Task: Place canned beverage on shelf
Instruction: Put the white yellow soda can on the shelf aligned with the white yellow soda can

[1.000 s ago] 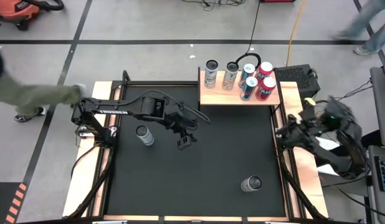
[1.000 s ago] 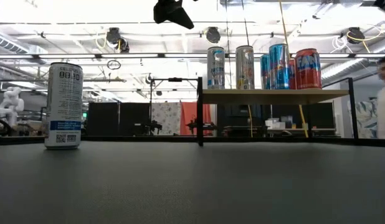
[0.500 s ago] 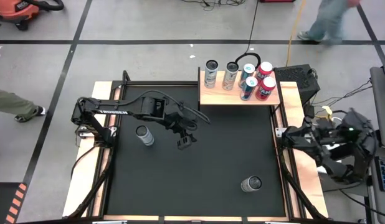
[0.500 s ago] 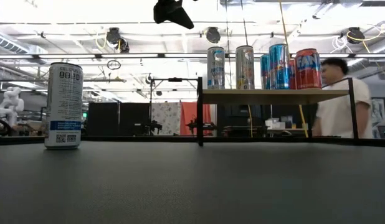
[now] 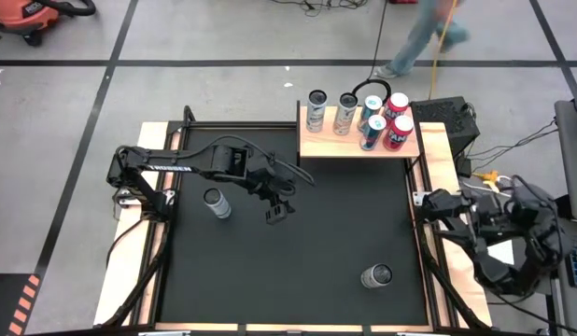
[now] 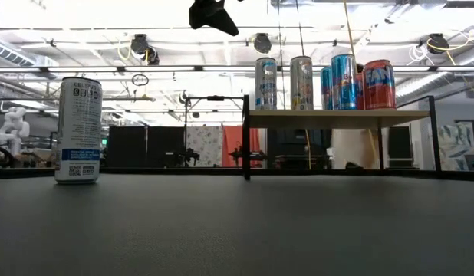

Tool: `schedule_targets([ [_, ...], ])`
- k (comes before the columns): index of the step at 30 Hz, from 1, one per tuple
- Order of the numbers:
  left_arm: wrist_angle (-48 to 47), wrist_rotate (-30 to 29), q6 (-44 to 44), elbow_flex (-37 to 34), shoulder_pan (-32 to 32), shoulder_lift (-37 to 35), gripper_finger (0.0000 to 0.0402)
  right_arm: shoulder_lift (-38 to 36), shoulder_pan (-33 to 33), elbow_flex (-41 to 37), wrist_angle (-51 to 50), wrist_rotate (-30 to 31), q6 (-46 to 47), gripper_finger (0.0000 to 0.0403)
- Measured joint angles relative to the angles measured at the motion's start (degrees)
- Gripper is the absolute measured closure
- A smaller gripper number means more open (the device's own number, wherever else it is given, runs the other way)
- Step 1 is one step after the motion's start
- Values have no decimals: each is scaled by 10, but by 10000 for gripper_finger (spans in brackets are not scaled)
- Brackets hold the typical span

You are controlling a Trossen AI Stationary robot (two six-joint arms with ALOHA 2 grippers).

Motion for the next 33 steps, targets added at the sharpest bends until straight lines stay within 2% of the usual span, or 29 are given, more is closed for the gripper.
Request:
schedule_targets([
  [4, 0, 0, 3, 0, 0, 0, 79, 0, -9, 24, 20, -6, 0, 126],
  [8, 0, 0, 4, 0, 0, 0, 79, 1, -10, 26, 118, -6, 35, 126],
  [11, 0, 0, 5, 0, 0, 0, 79, 8, -16, 26, 285, -5, 112, 126],
  [17, 0, 0, 5, 0, 0, 0, 79, 73, -27, 48, 721, -6, 310, 126],
  [20, 0, -1, 5, 0, 0, 0, 79, 147, -27, 105, 822, -6, 379, 126],
  [23, 0, -3, 5, 0, 0, 0, 79, 232, -27, 184, 811, -6, 382, 126],
  [26, 0, -5, 5, 0, 0, 0, 79, 313, -27, 261, 746, -6, 373, 126],
  [29, 0, -5, 5, 0, 0, 0, 79, 367, -28, 316, 606, -9, 322, 126],
  [33, 0, -10, 5, 0, 0, 0, 79, 388, -42, 343, 364, -7, 144, 126],
])
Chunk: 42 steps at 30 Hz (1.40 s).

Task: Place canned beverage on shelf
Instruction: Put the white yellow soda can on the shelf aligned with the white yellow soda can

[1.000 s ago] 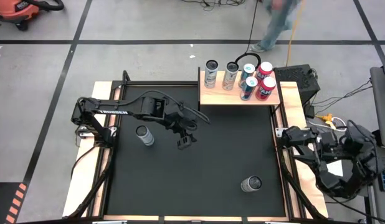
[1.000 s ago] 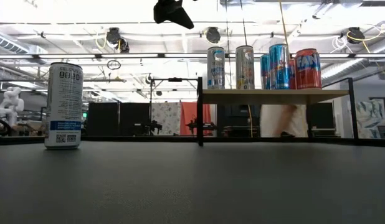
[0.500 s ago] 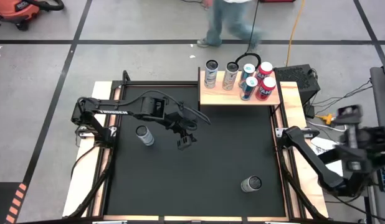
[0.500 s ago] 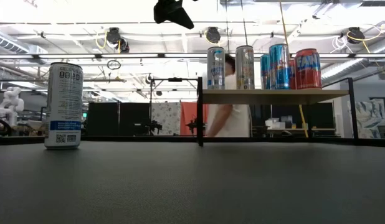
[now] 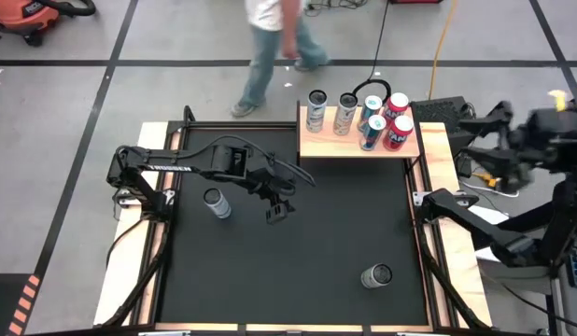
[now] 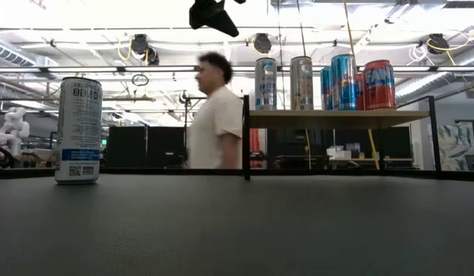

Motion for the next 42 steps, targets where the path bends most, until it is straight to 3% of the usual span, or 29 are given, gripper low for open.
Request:
schedule_targets([
  [4, 0, -4, 3, 0, 4, 0, 79, -19, -12, -4, -140, 50, -109, 126],
  [8, 0, -5, 10, 0, 14, 0, 79, -49, 14, -34, -114, 73, -114, 126],
  [17, 0, -5, 9, 0, 28, 0, 79, -35, 103, -120, -129, 75, -135, 126],
  [26, 10, -5, 9, 0, 38, 0, 79, 11, 222, -139, -300, 81, -356, 126],
  [36, 20, -5, 10, 0, 37, 0, 79, 11, 229, -166, -324, 115, -297, 126],
  [42, 19, -5, 10, 0, 37, 0, 79, 11, 229, -211, -378, 231, -280, 126],
])
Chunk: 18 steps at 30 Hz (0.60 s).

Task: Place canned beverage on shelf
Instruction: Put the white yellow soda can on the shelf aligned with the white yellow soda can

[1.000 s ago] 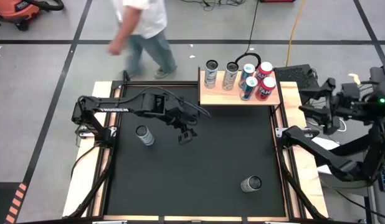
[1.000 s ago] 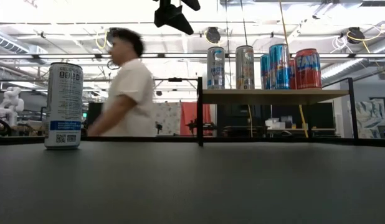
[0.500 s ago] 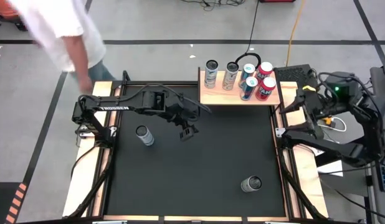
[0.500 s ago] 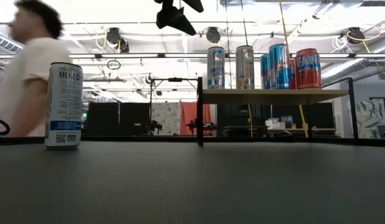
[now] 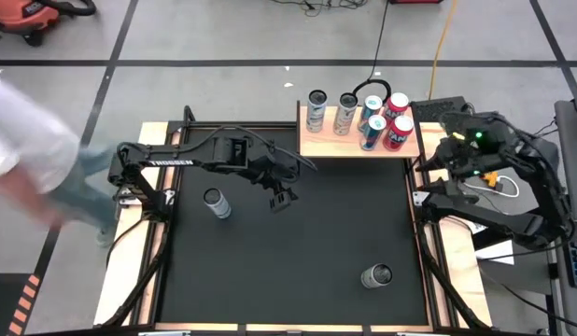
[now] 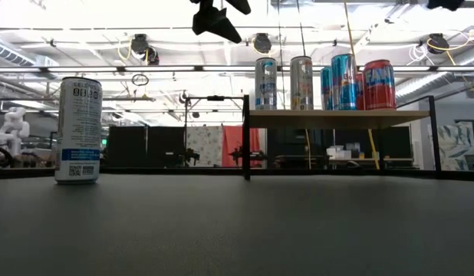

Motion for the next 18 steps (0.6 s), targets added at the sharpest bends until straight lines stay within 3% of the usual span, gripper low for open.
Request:
schedule_targets([
  [7, -1, 0, 0, 0, 0, 0, 79, 0, 0, -64, -14, -23, 39, 126],
  [12, -1, 0, 0, 0, 0, 0, 79, -9, 0, -90, -16, -78, 62, 126],
  [18, -1, 0, 0, 0, 0, 0, 79, -22, 1, -90, 1, -57, 21, 126],
])
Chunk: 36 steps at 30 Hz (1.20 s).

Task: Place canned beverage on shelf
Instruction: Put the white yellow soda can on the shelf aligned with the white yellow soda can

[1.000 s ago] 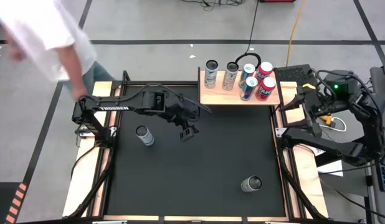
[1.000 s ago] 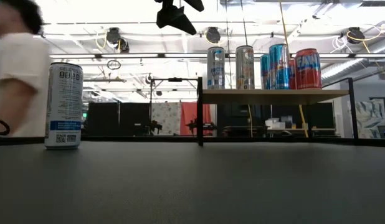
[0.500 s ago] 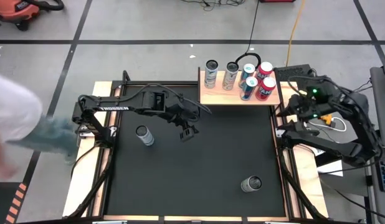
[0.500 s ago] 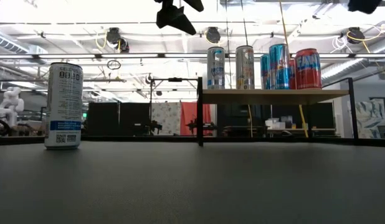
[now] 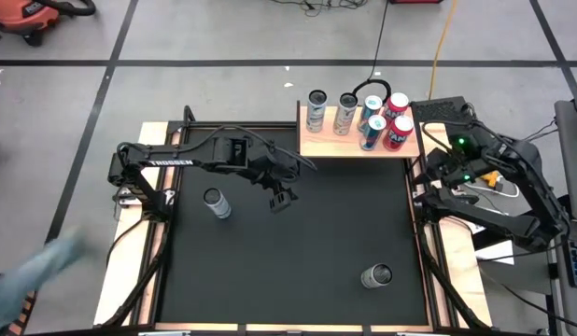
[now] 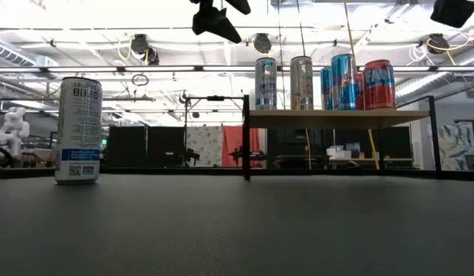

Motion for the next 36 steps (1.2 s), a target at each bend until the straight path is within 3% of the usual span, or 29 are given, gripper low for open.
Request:
schedule_targets([
  [22, 18, 0, -3, 0, 0, 0, 79, 41, 195, 0, 55, 34, -215, 126],
  [29, 30, 0, -26, 0, 0, 0, 79, 51, 219, -13, 94, 53, -136, 126],
  [36, 23, 0, -31, 0, 0, 0, 79, 53, 260, -53, 140, 54, -135, 126],
])
